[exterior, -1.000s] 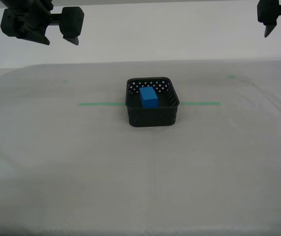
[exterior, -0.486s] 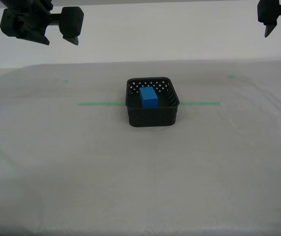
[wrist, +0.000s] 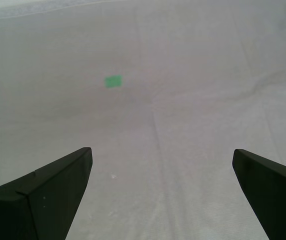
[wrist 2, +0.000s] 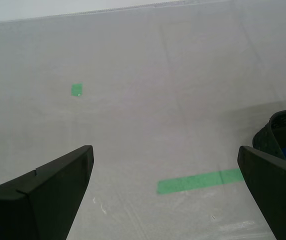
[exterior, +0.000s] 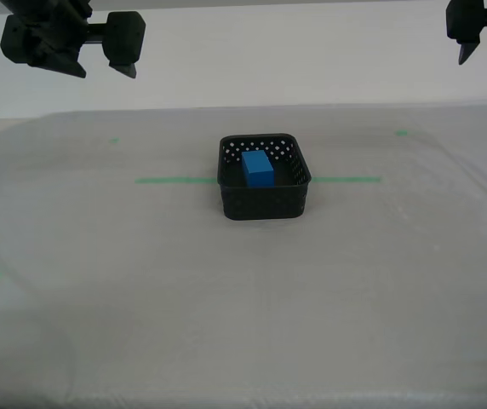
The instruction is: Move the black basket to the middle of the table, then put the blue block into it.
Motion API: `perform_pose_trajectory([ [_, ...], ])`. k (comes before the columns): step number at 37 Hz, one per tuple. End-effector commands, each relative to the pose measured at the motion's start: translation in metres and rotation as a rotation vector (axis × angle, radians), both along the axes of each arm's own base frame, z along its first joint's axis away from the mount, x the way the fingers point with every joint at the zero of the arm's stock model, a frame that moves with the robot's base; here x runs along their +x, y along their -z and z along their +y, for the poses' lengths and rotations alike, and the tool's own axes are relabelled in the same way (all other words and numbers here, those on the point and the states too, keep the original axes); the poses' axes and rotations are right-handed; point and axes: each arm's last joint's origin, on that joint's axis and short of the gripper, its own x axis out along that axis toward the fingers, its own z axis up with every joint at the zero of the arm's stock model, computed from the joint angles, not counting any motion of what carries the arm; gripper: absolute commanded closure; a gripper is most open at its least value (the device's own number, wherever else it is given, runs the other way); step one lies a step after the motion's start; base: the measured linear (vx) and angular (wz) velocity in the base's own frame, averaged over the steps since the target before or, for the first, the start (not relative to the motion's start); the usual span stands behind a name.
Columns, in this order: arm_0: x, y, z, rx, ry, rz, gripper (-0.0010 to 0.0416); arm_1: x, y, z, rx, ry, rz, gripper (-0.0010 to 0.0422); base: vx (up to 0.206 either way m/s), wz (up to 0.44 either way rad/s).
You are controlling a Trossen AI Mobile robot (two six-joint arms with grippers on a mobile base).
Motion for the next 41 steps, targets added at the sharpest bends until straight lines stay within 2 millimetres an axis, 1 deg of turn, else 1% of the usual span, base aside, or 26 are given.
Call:
perform_pose_trajectory([
  [1, 0.0001, -0.0006, 0.0000, -0.001, 0.000, -0.003, 0.0012, 0.0001, -0.0006, -0.0001, 0.000, 0.004, -0.003, 0.0016, 0.000, 0.000],
  [41, 0.0002, -0.0007, 0.0000, -0.001, 0.000, -0.004, 0.0012, 0.0002, -0.0005, -0.0001, 0.000, 0.004, -0.003, 0.0016, 0.000, 0.000],
])
